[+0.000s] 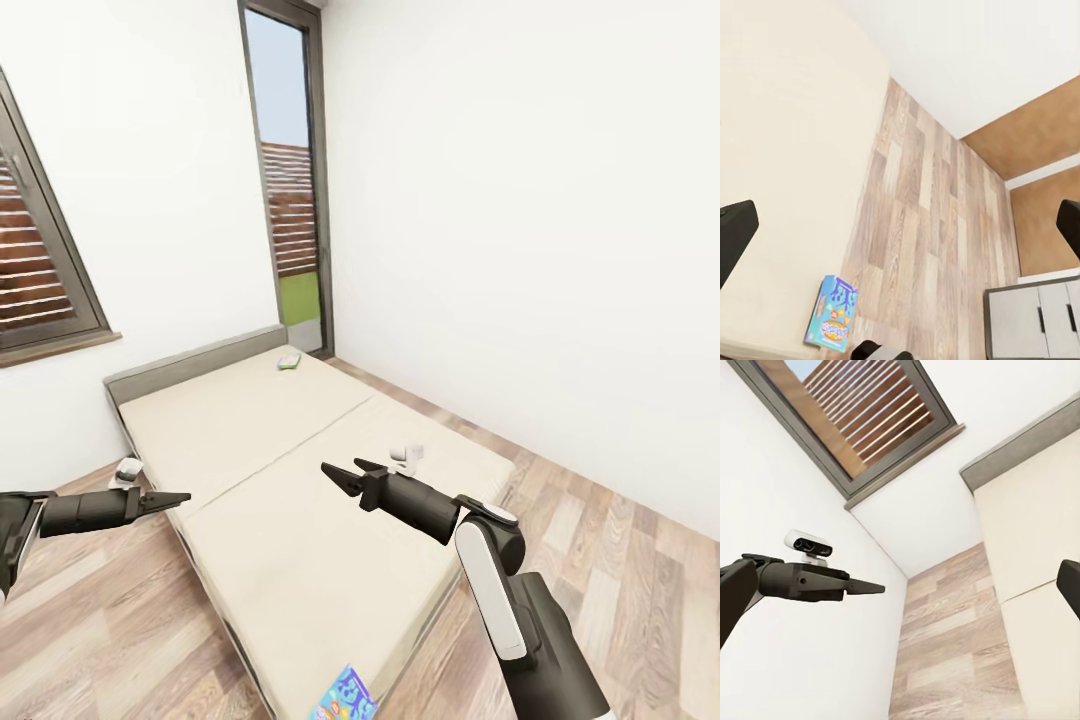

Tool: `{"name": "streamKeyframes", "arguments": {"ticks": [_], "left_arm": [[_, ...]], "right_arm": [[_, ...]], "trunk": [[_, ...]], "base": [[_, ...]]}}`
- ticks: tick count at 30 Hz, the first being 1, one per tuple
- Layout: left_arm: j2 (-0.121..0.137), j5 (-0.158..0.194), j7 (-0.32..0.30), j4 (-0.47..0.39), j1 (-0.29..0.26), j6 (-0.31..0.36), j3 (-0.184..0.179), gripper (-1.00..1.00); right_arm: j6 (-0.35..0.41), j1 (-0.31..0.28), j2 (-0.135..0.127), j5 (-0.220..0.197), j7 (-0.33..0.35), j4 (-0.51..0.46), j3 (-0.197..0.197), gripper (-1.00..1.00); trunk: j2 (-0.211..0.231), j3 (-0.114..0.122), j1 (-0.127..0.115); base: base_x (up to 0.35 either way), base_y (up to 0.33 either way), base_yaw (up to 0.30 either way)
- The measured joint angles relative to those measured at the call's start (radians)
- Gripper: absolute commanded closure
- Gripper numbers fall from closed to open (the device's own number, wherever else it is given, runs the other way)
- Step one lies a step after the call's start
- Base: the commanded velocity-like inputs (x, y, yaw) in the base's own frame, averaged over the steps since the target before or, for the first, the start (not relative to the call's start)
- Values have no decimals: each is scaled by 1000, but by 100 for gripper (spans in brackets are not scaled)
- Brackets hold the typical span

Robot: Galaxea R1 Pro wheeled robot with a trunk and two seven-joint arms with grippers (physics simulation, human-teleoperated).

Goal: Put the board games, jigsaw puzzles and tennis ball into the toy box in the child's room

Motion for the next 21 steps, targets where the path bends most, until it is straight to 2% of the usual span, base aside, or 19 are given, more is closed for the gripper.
{"name": "streamKeyframes", "arguments": {"ticks": [7, 16, 21], "left_arm": [[0, 1, 0, 0, 0, 0, 0, -100], [0, 1, 0, 0, 0, 0, 0, -100], [-3, 1, 0, 0, 0, 0, 0, -100]], "right_arm": [[0, 0, 0, 0, 0, 0, 0, -100], [0, 0, 0, 0, 0, 0, 0, -100], [1, 0, 0, 0, 1, 0, 0, -100]], "trunk": [[0, 2, 0], [0, 2, 0], [0, 2, 0]], "base": [[46, -94, 81], [6, -19, 10], [1, -137, 1]]}}
